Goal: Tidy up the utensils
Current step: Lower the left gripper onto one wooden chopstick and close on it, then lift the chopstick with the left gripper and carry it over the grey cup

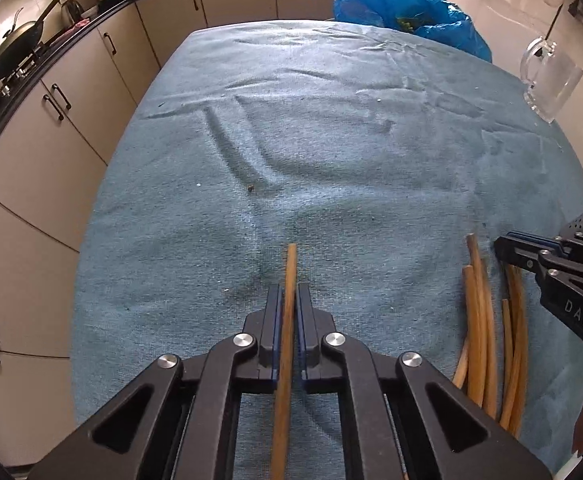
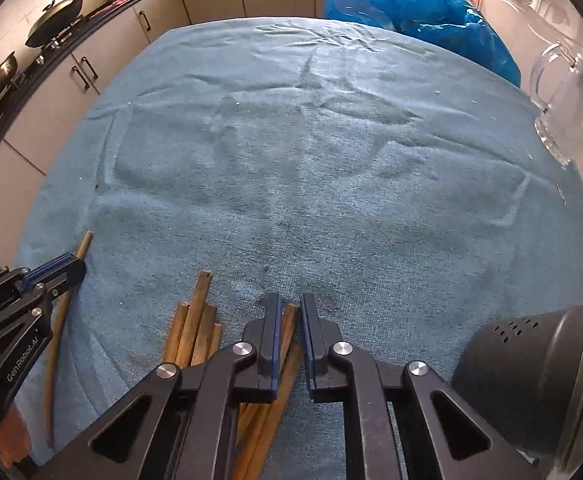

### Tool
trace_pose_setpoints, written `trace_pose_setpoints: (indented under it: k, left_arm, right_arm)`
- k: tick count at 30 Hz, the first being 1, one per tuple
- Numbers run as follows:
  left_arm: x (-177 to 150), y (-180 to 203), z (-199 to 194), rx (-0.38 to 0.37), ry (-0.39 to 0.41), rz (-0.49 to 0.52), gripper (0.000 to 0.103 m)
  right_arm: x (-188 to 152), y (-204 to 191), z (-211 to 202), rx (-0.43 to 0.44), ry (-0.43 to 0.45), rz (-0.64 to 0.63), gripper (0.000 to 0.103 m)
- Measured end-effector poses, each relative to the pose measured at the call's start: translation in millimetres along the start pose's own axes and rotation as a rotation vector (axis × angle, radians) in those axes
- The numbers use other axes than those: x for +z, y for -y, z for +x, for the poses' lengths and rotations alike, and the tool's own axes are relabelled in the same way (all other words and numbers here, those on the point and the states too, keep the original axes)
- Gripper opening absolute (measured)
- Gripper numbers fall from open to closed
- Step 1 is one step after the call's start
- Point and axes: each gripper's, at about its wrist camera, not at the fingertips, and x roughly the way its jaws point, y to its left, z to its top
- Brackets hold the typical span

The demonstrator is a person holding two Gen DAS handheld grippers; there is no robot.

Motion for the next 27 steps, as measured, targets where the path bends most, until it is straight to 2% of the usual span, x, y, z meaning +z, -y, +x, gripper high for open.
trace_pose_setpoints:
  k: [5, 7, 9, 11, 16, 18, 19, 21, 27]
  left_arm:
    - [-3, -10, -21, -0.043, 0.061, -0.024, 0.006]
    - [-5, -12, -40, -0.049, 0.111, -0.031, 0.006]
    - [-8, -15, -60, -0.053, 0.154, -0.043, 0.006]
    - [-12, -16, -83, -0.062, 0.203, -0.052, 0.006]
    - [-29, -14, -142, -0.077, 0.347, -0.075, 0.006]
    - [-37, -11, -159, -0.081, 0.386, -0.076, 0.006]
    - [-40, -9, -168, -0.081, 0.403, -0.074, 0.006]
    - [-48, -4, -180, -0.076, 0.430, -0.068, 0.006]
    - [-62, 6, -196, -0.079, 0.466, -0.066, 0.006]
  right_arm:
    - [-1, 9, -16, 0.073, 0.069, 0.041, 0.009]
    - [-8, 10, -47, 0.141, 0.164, 0.050, 0.009]
    - [-10, 10, -55, 0.152, 0.185, 0.048, 0.009]
    - [-20, 10, -82, 0.175, 0.260, 0.041, 0.009]
    - [-48, -1, -148, 0.185, 0.460, 0.010, 0.008]
    - [-54, -3, -157, 0.189, 0.492, 0.006, 0.008]
    - [-69, -7, -174, 0.175, 0.558, -0.013, 0.008]
    - [-83, -10, -189, 0.167, 0.618, -0.030, 0.008]
    - [-108, -13, -216, 0.158, 0.702, -0.038, 0.008]
